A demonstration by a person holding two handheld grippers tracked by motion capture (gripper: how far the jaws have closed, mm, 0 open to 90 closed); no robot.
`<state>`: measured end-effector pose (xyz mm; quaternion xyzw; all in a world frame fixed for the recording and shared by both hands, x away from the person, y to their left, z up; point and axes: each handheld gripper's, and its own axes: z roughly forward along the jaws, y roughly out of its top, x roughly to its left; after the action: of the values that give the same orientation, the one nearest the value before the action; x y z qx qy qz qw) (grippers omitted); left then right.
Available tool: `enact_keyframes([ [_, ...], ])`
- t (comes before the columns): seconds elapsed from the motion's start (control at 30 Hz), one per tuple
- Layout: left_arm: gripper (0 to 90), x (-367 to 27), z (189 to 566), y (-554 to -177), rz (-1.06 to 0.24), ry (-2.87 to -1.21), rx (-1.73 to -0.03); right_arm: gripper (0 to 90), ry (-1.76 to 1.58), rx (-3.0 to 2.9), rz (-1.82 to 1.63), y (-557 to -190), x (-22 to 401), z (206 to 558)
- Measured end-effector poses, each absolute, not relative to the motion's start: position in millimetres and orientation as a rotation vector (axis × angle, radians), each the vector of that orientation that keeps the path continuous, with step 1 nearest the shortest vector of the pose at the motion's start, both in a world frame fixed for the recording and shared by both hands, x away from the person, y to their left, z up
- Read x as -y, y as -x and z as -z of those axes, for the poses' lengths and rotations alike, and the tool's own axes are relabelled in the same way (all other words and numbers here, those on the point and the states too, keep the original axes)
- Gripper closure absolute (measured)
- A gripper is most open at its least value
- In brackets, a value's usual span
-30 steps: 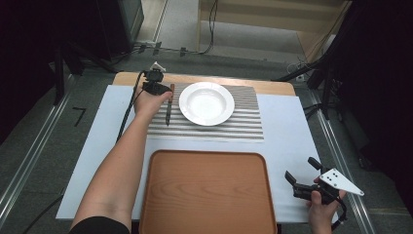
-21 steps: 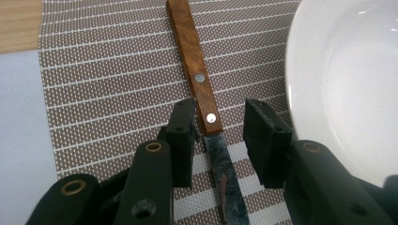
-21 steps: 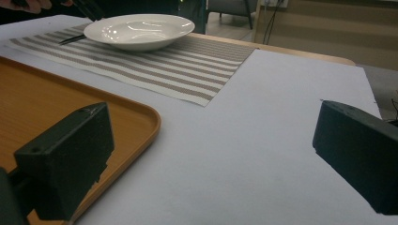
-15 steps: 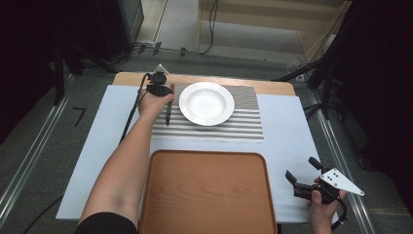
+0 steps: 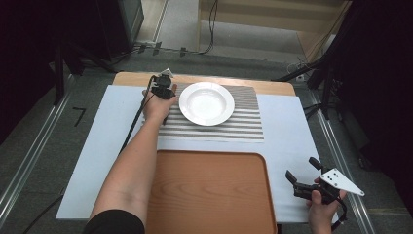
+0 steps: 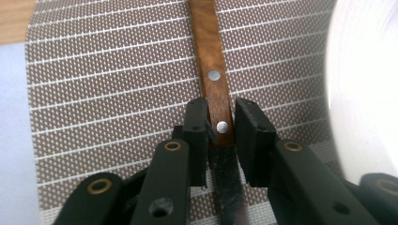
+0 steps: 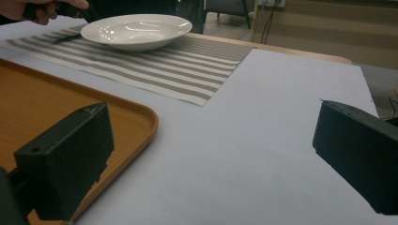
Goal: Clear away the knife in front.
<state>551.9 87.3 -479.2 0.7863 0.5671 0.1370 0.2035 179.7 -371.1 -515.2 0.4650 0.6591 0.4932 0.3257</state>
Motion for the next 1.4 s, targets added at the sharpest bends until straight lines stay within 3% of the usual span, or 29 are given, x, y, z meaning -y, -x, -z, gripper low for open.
enact_keyframes([
  [0.63, 77.3, -95, 462, -536, -0.344, -2.216, -1.486, 0.0, -1.221, -1.725, -1.3, -179, 372, 515],
  [0.87, 77.2, -106, 444, -518, -0.268, -2.158, -1.452, 0.0, -1.223, -1.724, -1.305, -179, 373, 515],
  [1.4, 77.2, -112, 429, -476, -0.266, -2.17, -1.358, 0.0, -1.224, -1.728, -1.299, -179, 372, 515],
])
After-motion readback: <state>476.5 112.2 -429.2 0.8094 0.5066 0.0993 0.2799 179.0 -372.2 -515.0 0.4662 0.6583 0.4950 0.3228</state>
